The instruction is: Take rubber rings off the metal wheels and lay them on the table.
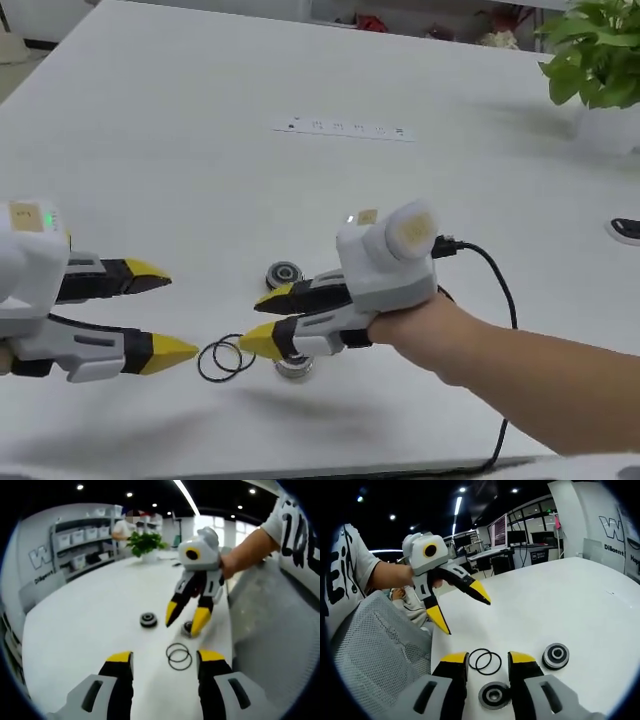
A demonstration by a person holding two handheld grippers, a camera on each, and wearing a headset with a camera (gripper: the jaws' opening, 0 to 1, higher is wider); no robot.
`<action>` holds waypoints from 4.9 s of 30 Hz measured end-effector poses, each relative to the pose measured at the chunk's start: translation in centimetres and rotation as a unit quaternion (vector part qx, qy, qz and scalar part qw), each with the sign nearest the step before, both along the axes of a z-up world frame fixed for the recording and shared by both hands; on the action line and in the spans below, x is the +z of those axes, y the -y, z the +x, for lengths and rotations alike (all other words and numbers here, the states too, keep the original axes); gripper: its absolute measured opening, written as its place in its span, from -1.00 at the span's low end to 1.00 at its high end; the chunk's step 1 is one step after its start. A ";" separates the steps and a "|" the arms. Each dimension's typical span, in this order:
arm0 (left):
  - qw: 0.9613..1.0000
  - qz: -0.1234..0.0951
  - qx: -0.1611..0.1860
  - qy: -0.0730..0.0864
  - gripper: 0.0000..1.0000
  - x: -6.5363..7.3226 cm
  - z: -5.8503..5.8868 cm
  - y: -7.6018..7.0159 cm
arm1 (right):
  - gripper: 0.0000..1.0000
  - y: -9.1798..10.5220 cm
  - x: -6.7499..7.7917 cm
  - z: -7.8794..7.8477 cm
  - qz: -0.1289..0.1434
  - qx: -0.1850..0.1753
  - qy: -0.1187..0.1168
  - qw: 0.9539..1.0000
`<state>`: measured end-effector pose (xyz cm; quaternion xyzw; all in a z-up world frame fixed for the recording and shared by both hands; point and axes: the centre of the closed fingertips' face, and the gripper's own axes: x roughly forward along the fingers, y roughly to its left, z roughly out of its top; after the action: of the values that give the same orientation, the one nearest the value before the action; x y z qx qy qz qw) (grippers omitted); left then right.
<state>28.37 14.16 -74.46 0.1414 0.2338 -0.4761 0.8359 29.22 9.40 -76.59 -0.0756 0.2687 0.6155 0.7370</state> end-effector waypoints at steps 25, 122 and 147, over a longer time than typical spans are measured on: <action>1.000 -0.007 -0.001 -0.010 0.01 -0.8 3.7 2.4 | -0.43 5.5 -0.4 5.1 -0.019 -0.083 0.024 0.996; 1.000 0.018 -0.006 -0.020 -0.73 -4.7 9.2 9.2 | -0.48 3.8 -4.1 8.3 -0.043 -0.125 0.046 0.990; 1.000 0.009 -0.005 -0.020 -0.74 -4.6 9.2 9.4 | -0.81 5.2 -4.2 7.7 -0.043 -0.120 0.035 0.991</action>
<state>37.55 4.73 -79.08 0.1409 0.2542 -0.4804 0.8275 36.89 4.23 -80.80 -0.0958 0.2763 0.5073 0.8106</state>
